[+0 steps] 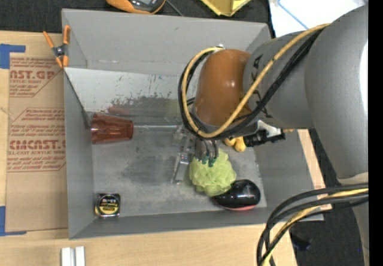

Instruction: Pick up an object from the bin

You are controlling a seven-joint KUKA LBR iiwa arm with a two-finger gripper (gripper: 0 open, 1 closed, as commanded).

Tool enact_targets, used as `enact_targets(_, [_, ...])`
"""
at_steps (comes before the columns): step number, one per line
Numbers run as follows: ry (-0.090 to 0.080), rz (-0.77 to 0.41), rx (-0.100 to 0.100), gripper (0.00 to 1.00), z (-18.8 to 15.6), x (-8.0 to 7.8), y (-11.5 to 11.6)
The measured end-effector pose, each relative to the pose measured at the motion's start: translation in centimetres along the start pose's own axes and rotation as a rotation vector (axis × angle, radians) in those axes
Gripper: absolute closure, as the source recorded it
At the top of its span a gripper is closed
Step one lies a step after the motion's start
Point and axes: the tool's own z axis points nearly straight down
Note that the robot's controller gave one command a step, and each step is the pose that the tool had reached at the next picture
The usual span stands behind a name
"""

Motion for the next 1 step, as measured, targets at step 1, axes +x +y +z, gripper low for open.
enact_targets(1, [0.000,-0.160,0.002,0.00,-4.42,-2.60,-6.84])
